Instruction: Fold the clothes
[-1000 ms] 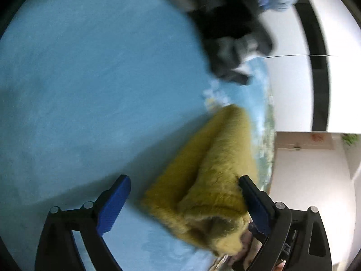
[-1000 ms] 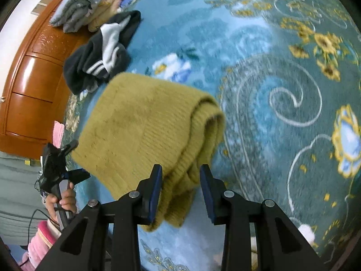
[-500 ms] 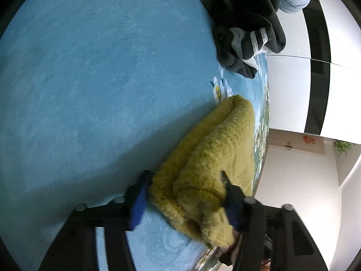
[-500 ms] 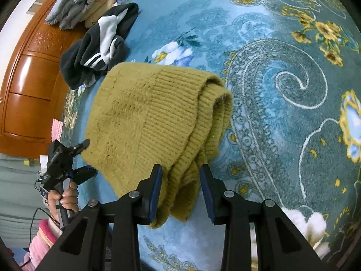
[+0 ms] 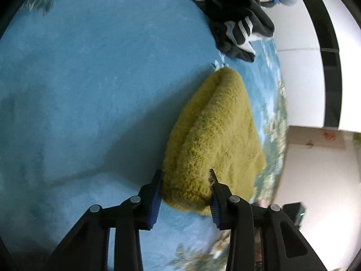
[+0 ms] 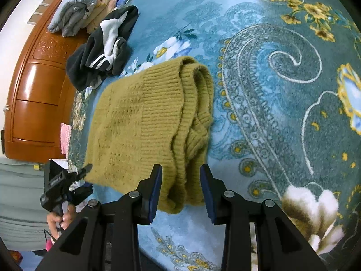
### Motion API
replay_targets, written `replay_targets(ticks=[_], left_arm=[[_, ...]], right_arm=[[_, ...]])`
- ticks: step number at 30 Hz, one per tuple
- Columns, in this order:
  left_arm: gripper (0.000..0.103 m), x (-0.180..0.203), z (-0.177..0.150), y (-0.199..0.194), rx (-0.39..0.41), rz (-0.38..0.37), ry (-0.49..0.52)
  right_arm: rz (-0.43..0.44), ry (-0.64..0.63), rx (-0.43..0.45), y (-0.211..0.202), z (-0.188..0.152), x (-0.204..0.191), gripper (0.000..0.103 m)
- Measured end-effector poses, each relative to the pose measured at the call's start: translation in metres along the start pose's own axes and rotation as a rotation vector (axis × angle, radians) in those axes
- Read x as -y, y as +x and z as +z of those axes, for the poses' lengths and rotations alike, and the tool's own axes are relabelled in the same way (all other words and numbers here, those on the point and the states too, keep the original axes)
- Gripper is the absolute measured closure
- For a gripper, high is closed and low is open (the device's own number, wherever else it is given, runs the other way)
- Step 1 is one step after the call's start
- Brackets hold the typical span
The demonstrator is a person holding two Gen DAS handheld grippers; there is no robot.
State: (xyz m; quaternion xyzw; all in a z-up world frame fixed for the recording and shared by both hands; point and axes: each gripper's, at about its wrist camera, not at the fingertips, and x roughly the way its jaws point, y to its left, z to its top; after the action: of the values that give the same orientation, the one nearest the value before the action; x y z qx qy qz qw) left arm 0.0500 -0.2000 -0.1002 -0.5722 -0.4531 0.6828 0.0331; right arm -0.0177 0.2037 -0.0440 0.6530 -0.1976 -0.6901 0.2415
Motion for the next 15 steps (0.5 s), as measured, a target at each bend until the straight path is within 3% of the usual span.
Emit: replay_targets(ticks=[2, 4, 9, 15], left_arm=[[0.061, -0.004, 0.001, 0.002, -0.001, -0.006, -0.017], [0.058, -0.009, 0.002, 0.003, -0.006, -0.021, -0.04], [0.042, -0.024, 0.005, -0.006, 0.018, -0.072, -0.112], [0.037, -0.03, 0.021, -0.011, 0.11, -0.099, -0.144]], right_arm=[[0.016, 0.016, 0.003, 0.003, 0.001, 0.002, 0.066], [0.032, 0.032, 0.006, 0.006, 0.001, 0.003, 0.049], [0.066, 0.071, 0.013, 0.013, 0.003, 0.007, 0.049], [0.063, 0.102, 0.013, 0.03, 0.01, 0.011, 0.048]])
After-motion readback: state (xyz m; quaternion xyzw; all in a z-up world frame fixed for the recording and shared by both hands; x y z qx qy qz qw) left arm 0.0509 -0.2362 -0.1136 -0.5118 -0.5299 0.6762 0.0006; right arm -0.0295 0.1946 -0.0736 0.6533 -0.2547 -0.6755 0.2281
